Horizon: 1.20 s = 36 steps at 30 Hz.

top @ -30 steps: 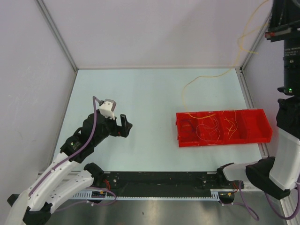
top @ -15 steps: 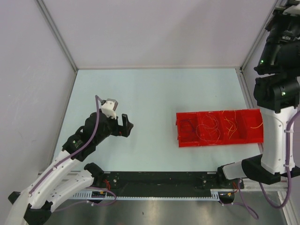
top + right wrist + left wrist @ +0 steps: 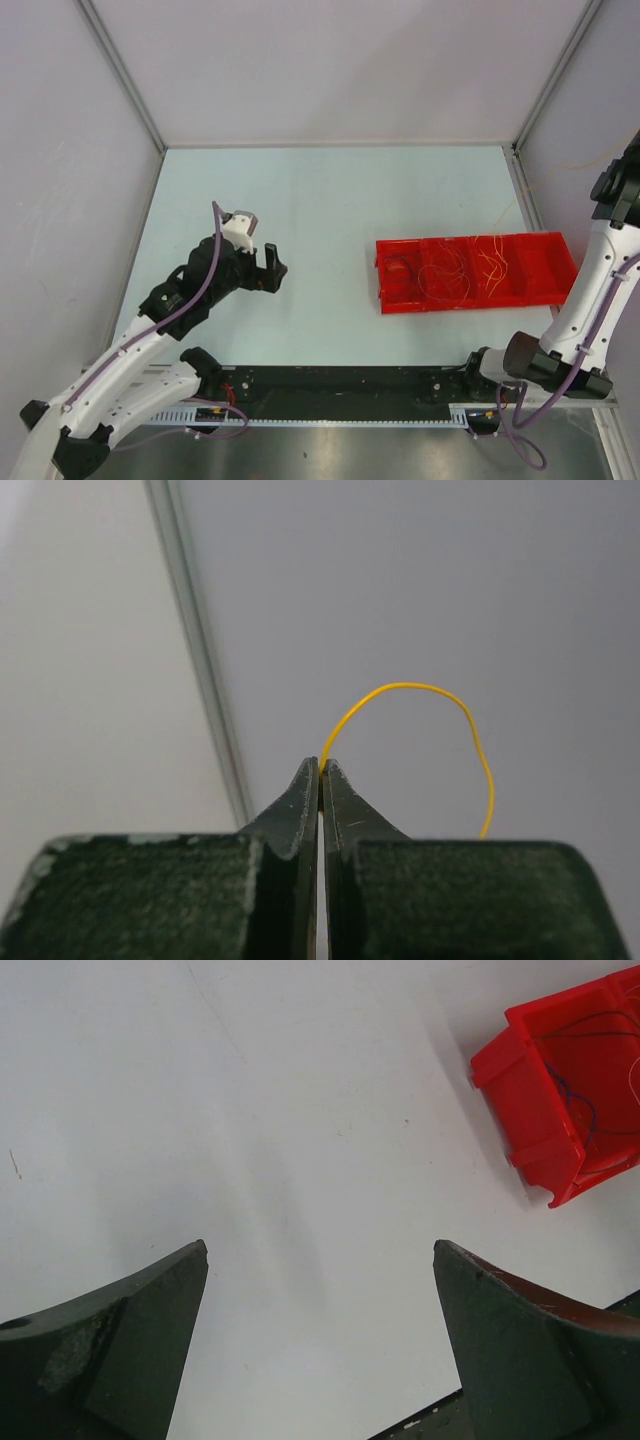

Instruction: Untangle the cables

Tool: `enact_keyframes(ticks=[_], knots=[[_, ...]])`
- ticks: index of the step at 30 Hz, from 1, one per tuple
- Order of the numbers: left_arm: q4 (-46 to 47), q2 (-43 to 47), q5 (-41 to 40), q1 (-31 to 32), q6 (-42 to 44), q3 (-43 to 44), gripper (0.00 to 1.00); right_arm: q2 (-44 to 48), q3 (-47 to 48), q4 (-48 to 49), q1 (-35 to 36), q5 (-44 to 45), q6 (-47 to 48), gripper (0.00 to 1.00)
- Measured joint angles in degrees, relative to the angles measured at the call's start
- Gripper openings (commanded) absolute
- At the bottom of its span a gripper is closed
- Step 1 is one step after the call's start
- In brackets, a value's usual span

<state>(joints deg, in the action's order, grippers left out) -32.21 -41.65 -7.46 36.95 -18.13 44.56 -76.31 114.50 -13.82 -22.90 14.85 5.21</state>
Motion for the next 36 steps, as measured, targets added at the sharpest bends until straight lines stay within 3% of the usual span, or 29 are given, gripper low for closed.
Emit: enact_keyframes(ticks=[7,16,22,29,36], knots=[[-0.04,-1.44,-1.33,0.04,0.09,0.00,1.00,-1.77,6.23,-2.62,-1.88,-9.38,-6.54,0.00],[-0.09,-2.25,-2.43,0.37,0.09,0.00,1.00,-4.46,14.16,-3.69,-2.23,-11.58,-6.67,0.00],[-0.20,-2.73,-3.63,1.79,0.02,0.00,1.00,-4.66,10.05,-3.45,-4.26,-12.37,-6.49,0.00],[-0.66,-4.66,-4.90,2.69,-0.02,0.00,1.00,-5.27,1.92,-2.97,-13.07,-18.58,-12.33,0.00],[-1.49,-5.40,-6.45,3.06,-0.35,0.00,1.00,-6.82,3.69,-3.45,-14.62,-24.94,-16.20,0.00]])
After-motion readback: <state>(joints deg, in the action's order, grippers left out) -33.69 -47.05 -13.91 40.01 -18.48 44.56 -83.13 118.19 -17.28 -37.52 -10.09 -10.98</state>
